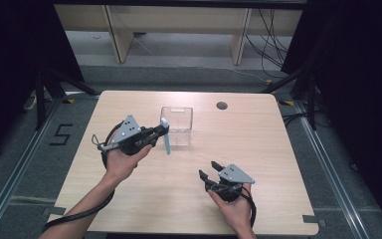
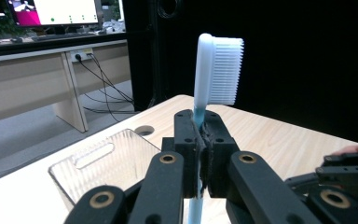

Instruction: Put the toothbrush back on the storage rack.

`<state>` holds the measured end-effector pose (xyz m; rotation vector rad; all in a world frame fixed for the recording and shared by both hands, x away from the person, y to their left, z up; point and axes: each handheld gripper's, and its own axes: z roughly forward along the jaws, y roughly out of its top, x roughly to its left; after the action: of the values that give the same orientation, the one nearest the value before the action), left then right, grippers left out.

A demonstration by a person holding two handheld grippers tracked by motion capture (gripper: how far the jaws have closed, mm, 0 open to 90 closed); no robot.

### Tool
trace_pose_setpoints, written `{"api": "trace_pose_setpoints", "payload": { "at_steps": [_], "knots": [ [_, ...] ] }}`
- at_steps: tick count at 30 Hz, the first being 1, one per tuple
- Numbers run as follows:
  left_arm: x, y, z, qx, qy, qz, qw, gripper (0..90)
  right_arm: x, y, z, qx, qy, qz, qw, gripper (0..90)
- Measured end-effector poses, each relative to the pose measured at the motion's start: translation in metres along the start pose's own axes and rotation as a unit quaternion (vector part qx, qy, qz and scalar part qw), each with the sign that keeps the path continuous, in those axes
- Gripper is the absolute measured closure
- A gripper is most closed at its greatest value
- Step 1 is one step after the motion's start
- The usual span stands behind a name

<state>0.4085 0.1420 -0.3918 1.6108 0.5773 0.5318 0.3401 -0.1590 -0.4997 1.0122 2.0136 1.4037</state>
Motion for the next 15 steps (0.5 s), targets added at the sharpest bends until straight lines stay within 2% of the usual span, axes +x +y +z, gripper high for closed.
{"api": "trace_pose_setpoints", "payload": {
  "at_steps": [5, 6, 8, 9, 10, 12, 13, 14, 15],
  "knots": [
    [0.005, 0.003, 0.001, -0.004, 0.004, 0.006, 1.0, 85.8, -0.004, -0.006, -0.001, -0.004, -0.011, 0.014, 0.9998, 44.6],
    [0.006, 0.003, 0.001, -0.004, 0.004, 0.008, 1.0, 85.8, -0.005, -0.007, 0.001, -0.018, -0.006, 0.01, 0.9998, 44.7],
    [0.007, 0.004, 0.002, -0.004, 0.004, 0.009, 0.9999, 85.8, -0.004, -0.009, -0.002, -0.011, -0.015, 0.024, 0.9995, 44.7],
    [0.008, 0.004, 0.002, -0.003, 0.005, 0.01, 0.9999, 85.8, -0.006, -0.009, -0.002, -0.011, -0.015, 0.016, 0.9997, 44.7],
    [0.008, 0.005, 0.003, -0.004, 0.006, 0.01, 0.9999, 85.8, -0.008, -0.01, -0.001, -0.023, -0.019, 0.007, 0.9995, 44.5],
    [0.01, 0.006, 0.003, -0.005, 0.007, 0.011, 0.9999, 85.8, -0.008, -0.01, -0.002, -0.02, -0.021, 0.007, 0.9996, 44.5],
    [0.01, 0.007, 0.004, -0.007, 0.008, 0.012, 0.9999, 85.8, -0.007, -0.011, -0.002, -0.02, -0.017, 0.02, 0.9995, 44.5],
    [0.011, 0.008, 0.004, -0.007, 0.008, 0.013, 0.9999, 85.8, -0.007, -0.012, -0.003, -0.026, -0.022, 0.017, 0.9993, 44.6],
    [0.012, 0.009, 0.004, -0.008, 0.009, 0.014, 0.9998, 85.8, -0.008, -0.012, -0.001, -0.038, -0.013, 0.014, 0.9991, 44.6]
  ]
}}
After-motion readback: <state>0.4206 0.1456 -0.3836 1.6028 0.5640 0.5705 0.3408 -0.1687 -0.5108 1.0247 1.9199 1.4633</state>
